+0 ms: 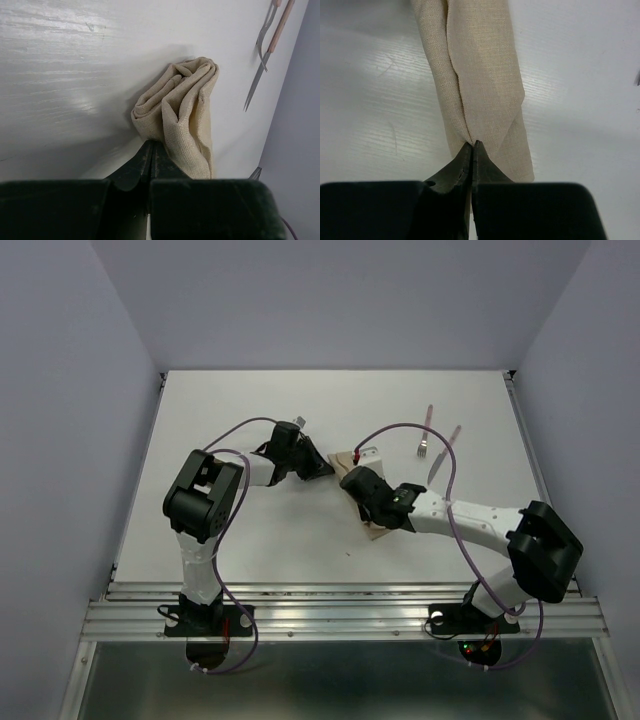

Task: Fold the napkin into a case and place the utensils inside
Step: Smooth out the smaller rectangle-folded napkin at the center of the board.

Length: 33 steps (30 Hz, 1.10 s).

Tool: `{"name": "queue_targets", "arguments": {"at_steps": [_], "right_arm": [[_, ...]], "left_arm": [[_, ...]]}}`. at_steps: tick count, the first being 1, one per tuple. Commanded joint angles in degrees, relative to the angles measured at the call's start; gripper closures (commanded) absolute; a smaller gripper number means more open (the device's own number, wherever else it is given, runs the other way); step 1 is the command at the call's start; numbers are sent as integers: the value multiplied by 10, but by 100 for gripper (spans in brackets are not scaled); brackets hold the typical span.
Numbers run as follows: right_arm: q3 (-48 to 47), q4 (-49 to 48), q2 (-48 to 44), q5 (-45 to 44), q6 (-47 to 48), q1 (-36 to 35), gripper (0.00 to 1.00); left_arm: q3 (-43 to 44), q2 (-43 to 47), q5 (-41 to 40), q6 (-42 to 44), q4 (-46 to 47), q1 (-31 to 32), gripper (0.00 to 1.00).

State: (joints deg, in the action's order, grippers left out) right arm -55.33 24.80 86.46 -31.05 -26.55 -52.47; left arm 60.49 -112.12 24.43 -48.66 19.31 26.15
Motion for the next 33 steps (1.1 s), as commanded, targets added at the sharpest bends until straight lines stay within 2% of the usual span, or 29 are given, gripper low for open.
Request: {"name": "queue_targets", "arguments": {"at_steps": [1, 20, 33], "right_arm": [[-3, -34, -24, -18, 4, 5, 99], [14, -43, -32, -2, 23, 11, 99], [39, -27, -37, -4, 63, 11, 99]], "left_arm": [[7, 16, 17, -5, 30, 3, 92], [58, -47, 23, -8, 41, 13, 92], [49, -64, 26, -9, 42, 13, 92]]}}
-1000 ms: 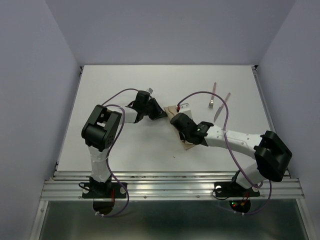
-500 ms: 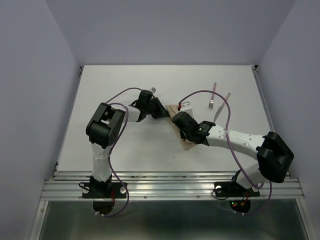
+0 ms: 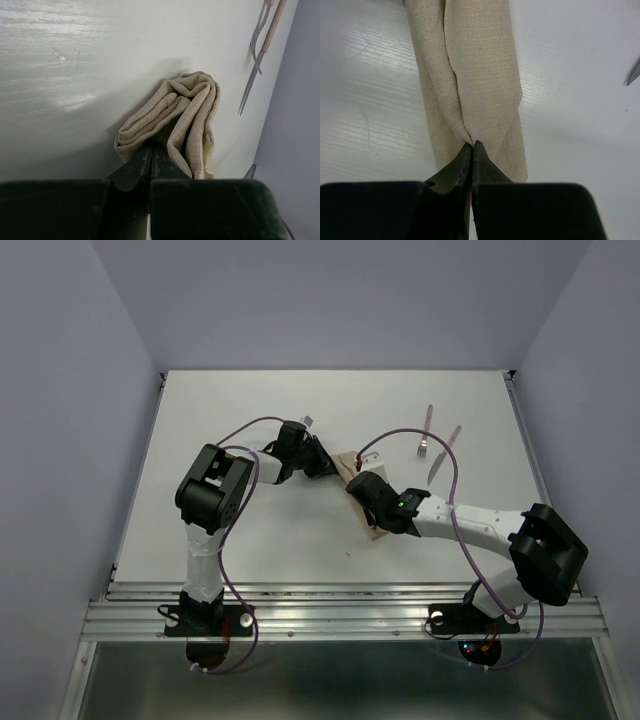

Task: Fold the napkin into a case and place the utensils inside
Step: Smooth out the smaller rectangle-folded napkin at the center of the board.

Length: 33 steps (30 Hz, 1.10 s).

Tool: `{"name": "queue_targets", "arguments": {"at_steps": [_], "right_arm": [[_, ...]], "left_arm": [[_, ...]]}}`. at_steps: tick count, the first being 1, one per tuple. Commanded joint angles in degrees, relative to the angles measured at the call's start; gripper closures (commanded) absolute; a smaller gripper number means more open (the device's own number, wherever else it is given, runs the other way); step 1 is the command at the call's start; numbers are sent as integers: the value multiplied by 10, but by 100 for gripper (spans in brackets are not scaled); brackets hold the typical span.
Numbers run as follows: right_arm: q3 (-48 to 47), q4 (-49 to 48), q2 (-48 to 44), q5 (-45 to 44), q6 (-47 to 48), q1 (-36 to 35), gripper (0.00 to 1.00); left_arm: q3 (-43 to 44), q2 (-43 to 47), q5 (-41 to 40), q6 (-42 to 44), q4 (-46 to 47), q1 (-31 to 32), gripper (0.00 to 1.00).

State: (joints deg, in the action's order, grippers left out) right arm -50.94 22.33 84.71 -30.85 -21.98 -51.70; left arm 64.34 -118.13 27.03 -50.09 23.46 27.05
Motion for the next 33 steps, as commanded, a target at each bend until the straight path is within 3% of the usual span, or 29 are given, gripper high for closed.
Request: {"name": "queue_targets", "arguments": {"at_steps": [1, 9, 10, 11, 13, 19, 33], "right_arm": [[-7, -2, -15, 1, 18, 3, 99], [8, -15, 28, 25, 7, 3, 99], [10, -15, 28, 28, 7, 3, 96], [12, -16, 25, 29, 4, 3, 79], [13, -11, 15, 35, 1, 3, 63], [-2, 17, -25, 52, -13, 3, 50], [23, 38, -3, 108, -54, 3, 53]], "left_arm": [[11, -3, 1, 5, 1, 3, 92], [10, 2, 6, 6, -1, 3, 92], [11, 3, 6, 7, -1, 3, 92], [10, 4, 7, 8, -2, 4, 92], [10, 4, 7, 9, -2, 4, 92], [9, 2, 11, 9, -3, 4, 92], [13, 0, 13, 9, -5, 3, 92]]}}
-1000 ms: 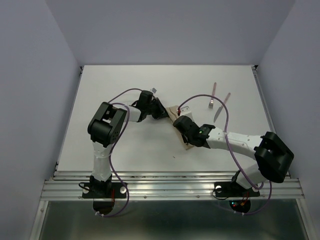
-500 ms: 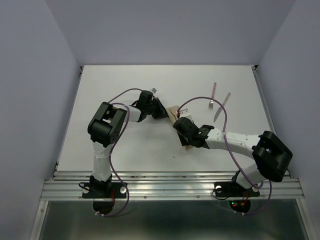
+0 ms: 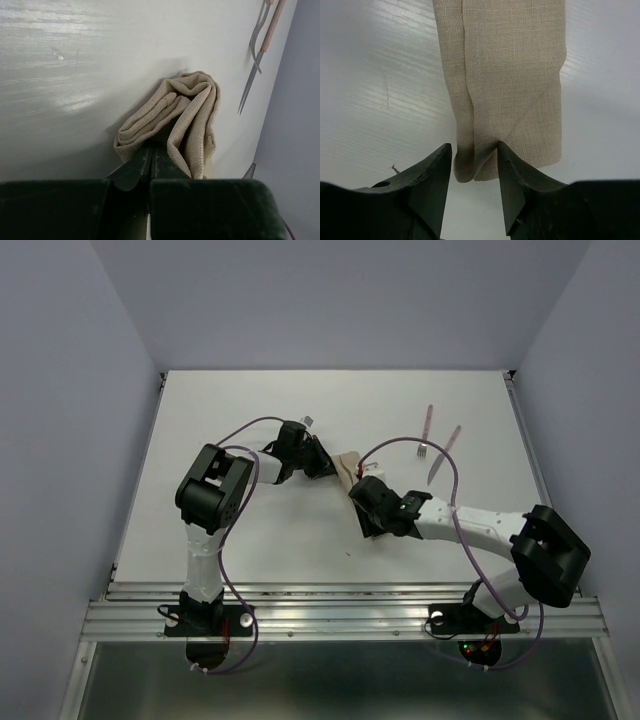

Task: Fold the napkin into a case and place the utensils inside
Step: Smooth out the smaller rectangle-folded napkin at the center of the board.

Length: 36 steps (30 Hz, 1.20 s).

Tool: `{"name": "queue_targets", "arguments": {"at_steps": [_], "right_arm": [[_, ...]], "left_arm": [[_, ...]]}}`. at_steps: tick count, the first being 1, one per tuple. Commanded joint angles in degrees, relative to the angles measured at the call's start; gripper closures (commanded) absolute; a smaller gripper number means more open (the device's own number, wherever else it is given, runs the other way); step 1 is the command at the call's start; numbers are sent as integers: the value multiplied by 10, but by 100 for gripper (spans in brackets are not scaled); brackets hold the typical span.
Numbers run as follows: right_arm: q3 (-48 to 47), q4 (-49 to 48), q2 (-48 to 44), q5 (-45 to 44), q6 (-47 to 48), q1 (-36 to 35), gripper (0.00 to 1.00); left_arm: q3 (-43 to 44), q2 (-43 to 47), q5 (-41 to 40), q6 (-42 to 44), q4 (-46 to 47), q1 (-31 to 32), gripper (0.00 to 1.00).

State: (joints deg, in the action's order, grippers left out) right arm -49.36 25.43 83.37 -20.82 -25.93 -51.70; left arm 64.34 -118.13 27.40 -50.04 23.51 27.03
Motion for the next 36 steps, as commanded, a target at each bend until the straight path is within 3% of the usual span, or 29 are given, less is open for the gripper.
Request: {"name": "queue_targets", "arguments": {"at_steps": [1, 7, 13, 16, 23, 31, 33, 35, 36], "right_arm": [[7, 8, 15, 6, -14, 3, 53], [8, 23, 45, -17, -25, 3, 64], [8, 29, 8, -66, -39, 3, 94], [6, 35, -15, -89, -43, 3, 98], [2, 45, -26, -111, -39, 3, 97], [3, 39, 13, -62, -33, 3, 97], [4, 39, 15, -58, -34, 3, 89], [1, 42, 14, -57, -33, 3, 75], [0, 44, 12, -57, -34, 3, 74]], "left_arm": [[14, 0, 9, 8, -6, 4, 92], [16, -2, 9, 7, -7, 4, 92], [18, -3, 9, 11, -12, 4, 92], [17, -3, 7, 15, -17, 4, 92], [20, -8, 10, 18, -20, 4, 92], [23, -5, 11, 19, -24, 4, 92], [25, -5, 11, 21, -28, 4, 92], [27, -3, 11, 21, -34, 4, 92], [27, -1, 13, 21, -36, 4, 92]]}}
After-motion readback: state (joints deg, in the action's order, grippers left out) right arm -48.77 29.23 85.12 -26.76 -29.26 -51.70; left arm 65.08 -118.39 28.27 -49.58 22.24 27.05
